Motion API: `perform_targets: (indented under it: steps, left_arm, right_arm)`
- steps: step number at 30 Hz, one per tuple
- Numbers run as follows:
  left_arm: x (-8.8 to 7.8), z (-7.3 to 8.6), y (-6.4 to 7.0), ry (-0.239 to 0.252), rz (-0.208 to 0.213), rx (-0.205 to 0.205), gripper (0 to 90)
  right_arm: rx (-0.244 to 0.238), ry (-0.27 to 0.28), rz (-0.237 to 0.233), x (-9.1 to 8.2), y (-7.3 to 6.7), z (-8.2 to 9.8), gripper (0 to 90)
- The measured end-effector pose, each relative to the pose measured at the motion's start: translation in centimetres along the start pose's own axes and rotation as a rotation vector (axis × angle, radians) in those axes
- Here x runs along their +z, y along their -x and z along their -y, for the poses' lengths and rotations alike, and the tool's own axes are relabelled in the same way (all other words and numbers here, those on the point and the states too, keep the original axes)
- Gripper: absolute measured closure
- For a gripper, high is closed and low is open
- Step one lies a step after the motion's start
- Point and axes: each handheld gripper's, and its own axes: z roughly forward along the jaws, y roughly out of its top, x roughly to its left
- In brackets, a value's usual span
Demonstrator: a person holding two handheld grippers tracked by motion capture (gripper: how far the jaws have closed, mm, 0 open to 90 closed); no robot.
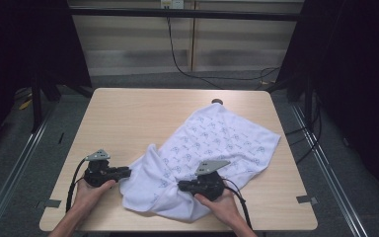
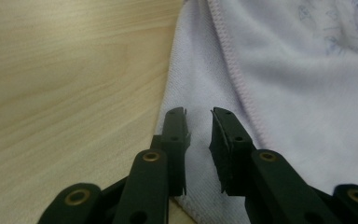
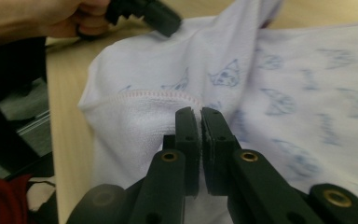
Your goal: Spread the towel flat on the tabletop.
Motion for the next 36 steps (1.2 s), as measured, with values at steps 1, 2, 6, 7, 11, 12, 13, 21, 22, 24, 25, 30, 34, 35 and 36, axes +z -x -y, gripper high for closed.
perform_targets:
  steps: [1, 2, 6, 7, 11, 12, 13, 21, 22, 24, 25, 30, 34, 35, 36]
  left_arm:
    - [0.0, -0.1, 0.2, -0.005, -0.007, 0.012, 75.5]
    - [0.0, -0.1, 0.3, -0.008, -0.013, 0.014, 75.5]
    - [0.0, 0.0, 0.5, -0.009, -0.017, 0.021, 75.2]
    - [0.0, 0.1, 0.6, -0.008, -0.019, 0.024, 75.1]
    - [-0.1, 0.4, 1.7, -0.024, 0.017, 0.039, 72.1]
    - [-0.1, 0.4, 2.1, -0.032, 0.020, 0.059, 72.1]
    - [0.0, 0.4, 2.5, -0.042, 0.042, 0.071, 72.1]
    - [0.9, 0.1, 5.8, -0.084, 0.153, 0.167, 68.2]
    - [1.0, 0.0, 5.8, -0.076, 0.161, 0.164, 68.2]
    - [1.0, -0.3, 5.5, -0.052, 0.157, 0.140, 68.5]
    - [1.1, -0.5, 5.3, -0.042, 0.151, 0.130, 68.7]
    - [1.8, -1.2, 4.1, -0.013, 0.122, 0.085, 68.9]
    - [2.3, -1.1, 3.8, -0.035, 0.099, 0.083, 69.2]
    - [2.4, -1.1, 3.8, -0.031, 0.102, 0.081, 69.3]
    - [2.4, -1.1, 3.8, -0.032, 0.101, 0.080, 69.2]
  right_arm:
    - [0.013, 0.015, 0.017, -0.9, 0.4, 0.1, 86.3]
    - [0.027, 0.027, 0.039, -1.8, 0.8, 0.2, 86.2]
    - [0.089, 0.053, 0.146, -5.3, 2.9, 1.6, 86.6]
    - [0.111, 0.058, 0.167, -6.1, 3.5, 2.2, 86.6]
    - [0.158, 0.037, 0.275, -8.4, 5.3, 4.3, 87.1]
    - [0.179, 0.040, 0.297, -8.8, 5.7, 4.7, 87.1]
    - [0.190, 0.040, 0.320, -9.2, 6.1, 5.1, 86.9]
    - [0.254, 0.008, 0.430, -11.1, 8.1, 7.2, 74.0]
    - [0.251, 0.027, 0.422, -11.2, 7.9, 7.0, 70.6]
    - [0.227, 0.062, 0.400, -11.3, 7.3, 6.2, 66.9]
    - [0.217, 0.078, 0.396, -11.2, 7.0, 5.7, 64.3]
    - [0.167, 0.127, 0.292, -9.7, 5.4, 3.4, 62.0]
    - [0.103, 0.104, 0.168, -7.0, 3.8, 2.0, 60.4]
    - [0.090, 0.094, 0.142, -6.3, 3.2, 1.7, 59.1]
    - [0.077, 0.084, 0.109, -5.6, 2.8, 1.4, 57.6]
